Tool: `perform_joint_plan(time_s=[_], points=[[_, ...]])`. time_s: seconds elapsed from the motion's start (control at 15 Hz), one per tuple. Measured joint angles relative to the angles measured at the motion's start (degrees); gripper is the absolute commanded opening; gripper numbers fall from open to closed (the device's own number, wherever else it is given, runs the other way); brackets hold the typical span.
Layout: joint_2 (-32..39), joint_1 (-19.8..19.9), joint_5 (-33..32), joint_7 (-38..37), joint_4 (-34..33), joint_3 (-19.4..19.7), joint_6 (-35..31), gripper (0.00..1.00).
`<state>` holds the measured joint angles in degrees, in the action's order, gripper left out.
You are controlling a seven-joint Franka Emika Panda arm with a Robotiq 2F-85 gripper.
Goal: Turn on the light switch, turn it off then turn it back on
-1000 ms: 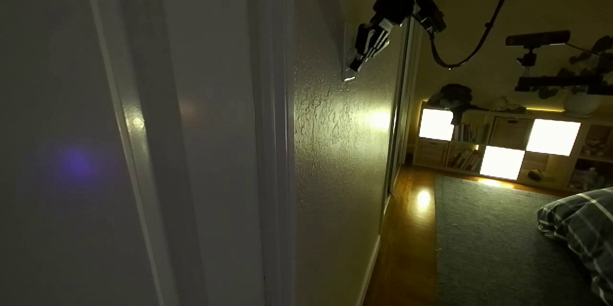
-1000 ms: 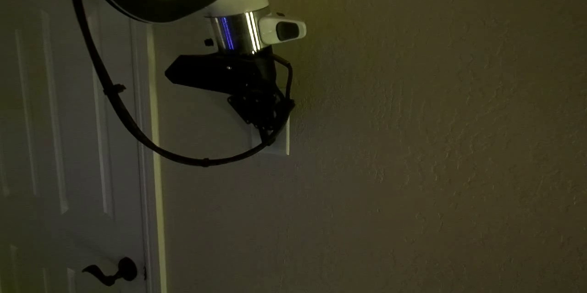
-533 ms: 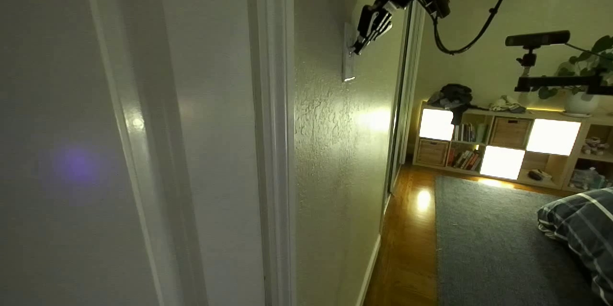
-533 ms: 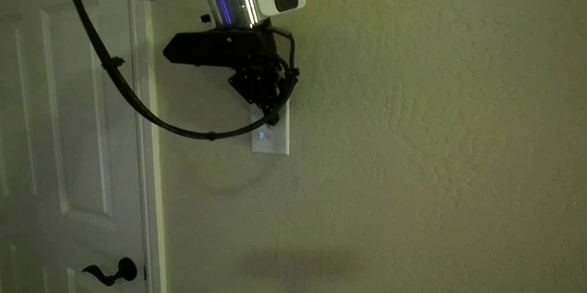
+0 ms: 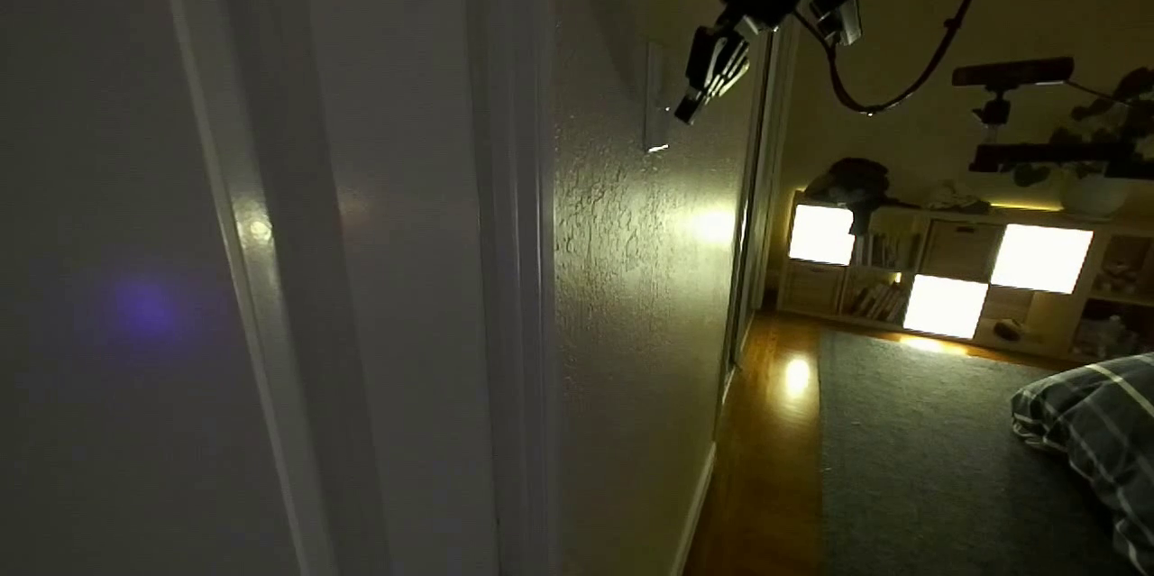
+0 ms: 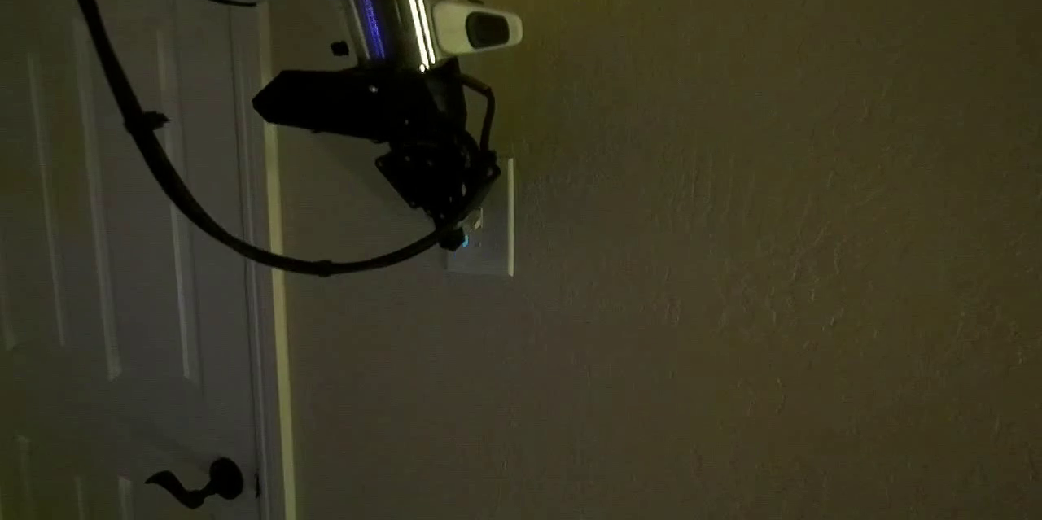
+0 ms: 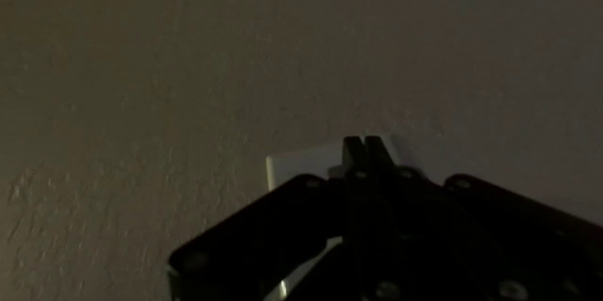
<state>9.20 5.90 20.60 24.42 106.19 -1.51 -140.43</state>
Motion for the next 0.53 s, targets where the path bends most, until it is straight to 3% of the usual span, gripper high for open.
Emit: perform_joint_plan(time_s=[0.53], points=[[-0.55, 0.09, -0.12, -0.70, 2.89, 1.09, 8.99, 0.06]])
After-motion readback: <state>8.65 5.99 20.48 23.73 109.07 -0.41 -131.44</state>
